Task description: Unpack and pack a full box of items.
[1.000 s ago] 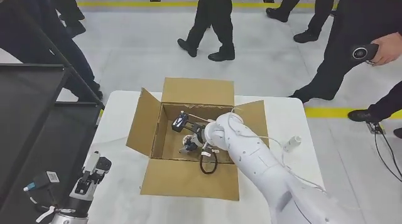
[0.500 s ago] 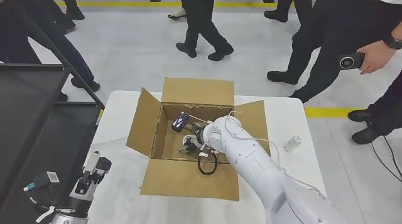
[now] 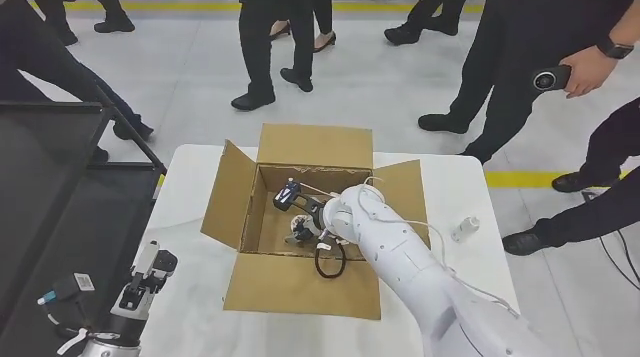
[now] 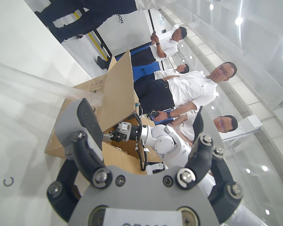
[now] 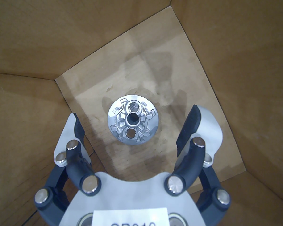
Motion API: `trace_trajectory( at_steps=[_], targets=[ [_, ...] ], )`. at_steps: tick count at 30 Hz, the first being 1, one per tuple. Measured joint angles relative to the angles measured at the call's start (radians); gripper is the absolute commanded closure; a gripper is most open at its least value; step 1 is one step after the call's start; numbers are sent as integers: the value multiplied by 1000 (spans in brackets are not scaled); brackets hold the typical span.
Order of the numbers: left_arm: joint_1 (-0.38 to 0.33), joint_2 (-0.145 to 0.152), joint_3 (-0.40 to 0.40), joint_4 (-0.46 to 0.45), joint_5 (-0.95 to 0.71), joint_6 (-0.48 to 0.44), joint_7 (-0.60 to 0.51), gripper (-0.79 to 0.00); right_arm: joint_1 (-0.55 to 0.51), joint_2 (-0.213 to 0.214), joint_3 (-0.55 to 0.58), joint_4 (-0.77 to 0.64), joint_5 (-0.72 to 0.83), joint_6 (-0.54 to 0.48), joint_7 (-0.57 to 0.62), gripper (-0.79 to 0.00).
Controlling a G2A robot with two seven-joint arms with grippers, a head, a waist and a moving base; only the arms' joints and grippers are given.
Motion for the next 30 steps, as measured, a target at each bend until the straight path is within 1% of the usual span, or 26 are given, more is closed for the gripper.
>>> trace_trajectory(
  at_steps=[4, 8, 11, 12, 13, 14, 16, 17, 18, 22, 30],
  targets=[
    [0, 0, 0, 0, 0, 0, 0, -785, -7, 1, 0, -5, -4, 10, -7, -785],
    [0, 0, 0, 0, 0, 0, 0, -785, -26, 5, 1, -28, -23, 89, 1, -785],
    [0, 0, 0, 0, 0, 0, 0, -785, -35, 7, 4, -48, -29, 109, 18, -785],
    [0, 0, 0, 0, 0, 0, 0, -785, -37, 9, 6, -54, -31, 112, 22, -677],
    [0, 0, 0, 0, 0, 0, 0, -785, -38, 10, 8, -58, -32, 113, 24, -428],
    [0, 0, 0, 0, 0, 0, 0, -785, -40, 11, 10, -61, -33, 114, 26, -329],
    [0, 0, 0, 0, 0, 0, 0, -785, -42, 14, 15, -68, -35, 115, 30, -200],
    [0, 0, 0, 0, 0, 0, 0, -785, -43, 15, 17, -71, -36, 115, 32, -111],
    [0, 0, 0, 0, 0, 0, 0, -785, -44, 17, 19, -74, -37, 114, 34, 0],
    [0, 0, 0, 0, 0, 0, 0, -785, -49, 26, 32, -81, -33, 83, 26, 0],
    [0, 0, 0, 0, 0, 0, 0, -785, -54, 46, 56, -110, -44, 69, -3, 0]
  ],
)
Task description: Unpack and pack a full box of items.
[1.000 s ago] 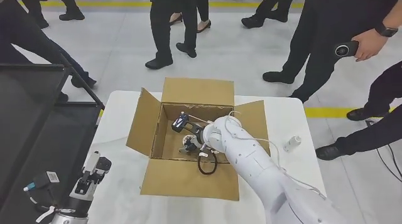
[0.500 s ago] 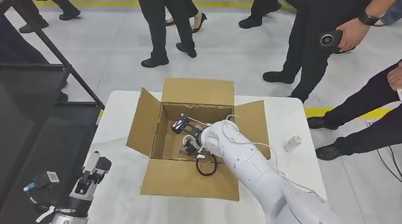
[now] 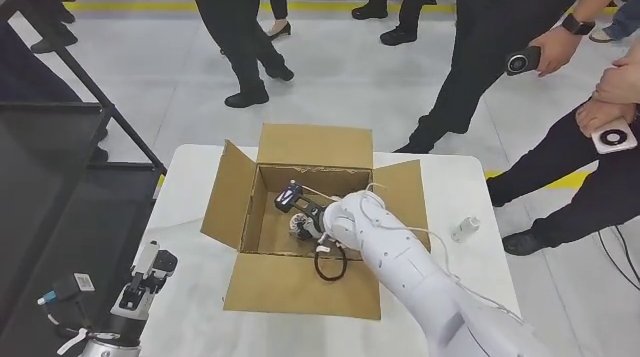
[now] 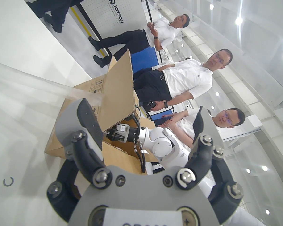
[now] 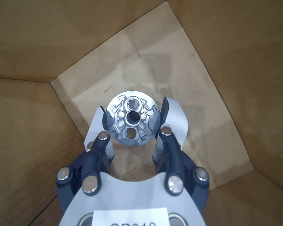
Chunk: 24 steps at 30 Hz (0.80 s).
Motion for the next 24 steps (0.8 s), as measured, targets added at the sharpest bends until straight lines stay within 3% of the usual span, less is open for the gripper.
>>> trace_trajectory(
  at_steps=[8, 13, 17, 24],
  targets=[
    [0, 0, 0, 0, 0, 0, 0, -785, 2, 47, 34, -111, -52, -22, -66, 0],
    [0, 0, 0, 0, 0, 0, 0, -785, -39, 102, 70, -282, -120, -14, -45, 0],
    [0, 0, 0, 0, 0, 0, 0, -785, -118, 164, 133, -497, -181, 15, 28, 0],
    [0, 0, 0, 0, 0, 0, 0, -785, -391, 295, 341, -1021, -292, -17, 223, 0]
  ],
)
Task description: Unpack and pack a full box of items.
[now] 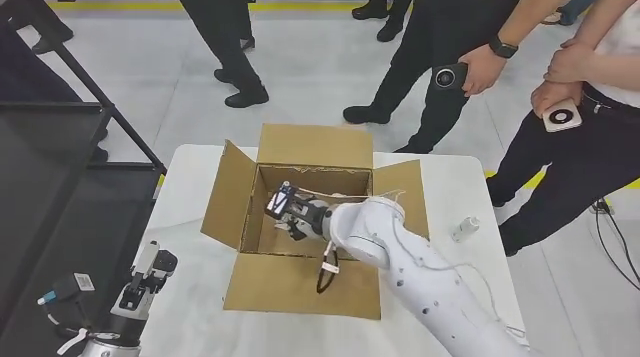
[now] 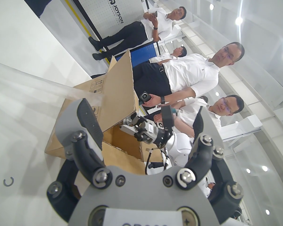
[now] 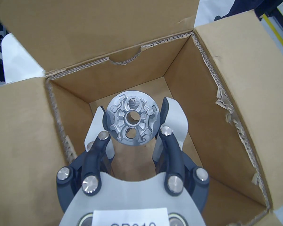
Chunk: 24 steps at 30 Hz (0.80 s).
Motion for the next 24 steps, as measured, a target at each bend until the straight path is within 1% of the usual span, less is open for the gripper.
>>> trace_trajectory(
  at_steps=[3, 8, 14, 18, 24],
  targets=[
    [0, 0, 0, 0, 0, 0, 0, -785, -105, 32, 76, -165, -26, -30, 31, 0],
    [0, 0, 0, 0, 0, 0, 0, -785, -212, 57, 148, -328, -79, -7, 31, 0],
    [0, 0, 0, 0, 0, 0, 0, -785, -359, 82, 252, -533, -166, 97, 38, 0],
    [0, 0, 0, 0, 0, 0, 0, -785, -485, 100, 341, -684, -216, 154, 37, 0],
    [0, 0, 0, 0, 0, 0, 0, -785, -687, 118, 445, -892, -287, 225, 14, 0]
  ],
)
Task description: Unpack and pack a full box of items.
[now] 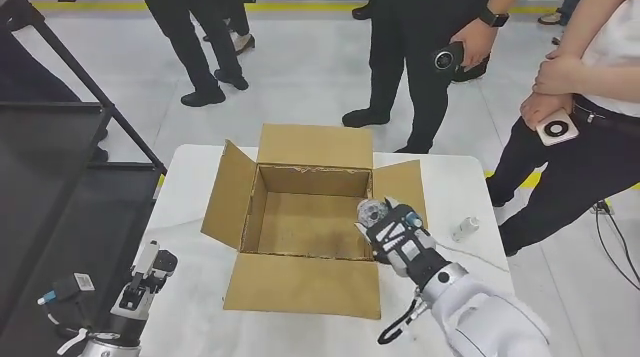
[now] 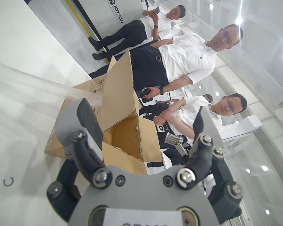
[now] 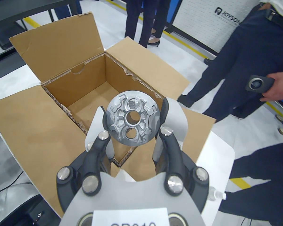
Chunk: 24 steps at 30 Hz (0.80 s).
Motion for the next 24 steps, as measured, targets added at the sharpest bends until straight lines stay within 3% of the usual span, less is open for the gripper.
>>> trace_trajectory(
  at_steps=[9, 18, 24],
  targets=[
    [0, 0, 0, 0, 0, 0, 0, -785, -239, 10, 137, -109, -49, 152, -79, 0],
    [0, 0, 0, 0, 0, 0, 0, -785, -385, 9, 235, -108, -1, 269, -142, 0],
    [0, 0, 0, 0, 0, 0, 0, -785, -427, 9, 272, -90, 44, 288, -131, 0]
  ],
)
